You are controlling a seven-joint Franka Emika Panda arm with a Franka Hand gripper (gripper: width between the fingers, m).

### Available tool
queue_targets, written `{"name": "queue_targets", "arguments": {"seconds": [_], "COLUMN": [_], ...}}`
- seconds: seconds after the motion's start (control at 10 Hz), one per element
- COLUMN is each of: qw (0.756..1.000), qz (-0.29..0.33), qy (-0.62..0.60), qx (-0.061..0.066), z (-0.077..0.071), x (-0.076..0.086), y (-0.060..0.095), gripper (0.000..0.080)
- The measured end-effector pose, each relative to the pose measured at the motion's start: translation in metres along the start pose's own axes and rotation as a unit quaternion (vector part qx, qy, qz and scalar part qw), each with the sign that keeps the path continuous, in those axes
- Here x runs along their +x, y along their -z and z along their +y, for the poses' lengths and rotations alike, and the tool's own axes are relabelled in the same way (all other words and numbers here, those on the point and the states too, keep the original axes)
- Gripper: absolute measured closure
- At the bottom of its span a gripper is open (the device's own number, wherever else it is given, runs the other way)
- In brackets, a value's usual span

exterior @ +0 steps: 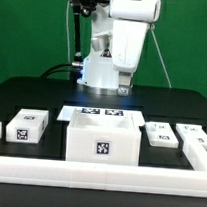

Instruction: Assemble cabinet

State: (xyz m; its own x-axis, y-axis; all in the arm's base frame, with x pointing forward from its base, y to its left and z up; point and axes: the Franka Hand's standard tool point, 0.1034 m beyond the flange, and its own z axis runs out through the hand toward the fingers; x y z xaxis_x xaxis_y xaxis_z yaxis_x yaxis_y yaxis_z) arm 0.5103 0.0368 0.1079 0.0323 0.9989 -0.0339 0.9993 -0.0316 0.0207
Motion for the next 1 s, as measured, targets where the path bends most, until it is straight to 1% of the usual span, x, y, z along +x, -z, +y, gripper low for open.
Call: {"name": "queue_targets", "arguments": {"seconds": [0.1, 0.2, 0.4, 0.6, 0.9, 1.0], "qw": [1.000, 1.000, 1.000, 0.999, 0.999, 0.999], "qz": [0.000, 0.000, -0.001, 0.000, 0.000, 0.000], "qy": [0.021, 0.008, -0.008, -0.012, -0.013, -0.011], "qx": [0.001, 0.002, 0.029, 0.033, 0.033, 0.039], "z": [0.000, -0.001, -0.021, -0.030, -0.030, -0.032], "x": [-0.001, -0.001, 0.001, 0.004, 0.002, -0.002], "y": [0.000, -0.002, -0.025, -0.033, -0.034, -0.039], "gripper": [0.0150, 0.0150, 0.0150, 0.0150, 0.0150, 0.0150]}}
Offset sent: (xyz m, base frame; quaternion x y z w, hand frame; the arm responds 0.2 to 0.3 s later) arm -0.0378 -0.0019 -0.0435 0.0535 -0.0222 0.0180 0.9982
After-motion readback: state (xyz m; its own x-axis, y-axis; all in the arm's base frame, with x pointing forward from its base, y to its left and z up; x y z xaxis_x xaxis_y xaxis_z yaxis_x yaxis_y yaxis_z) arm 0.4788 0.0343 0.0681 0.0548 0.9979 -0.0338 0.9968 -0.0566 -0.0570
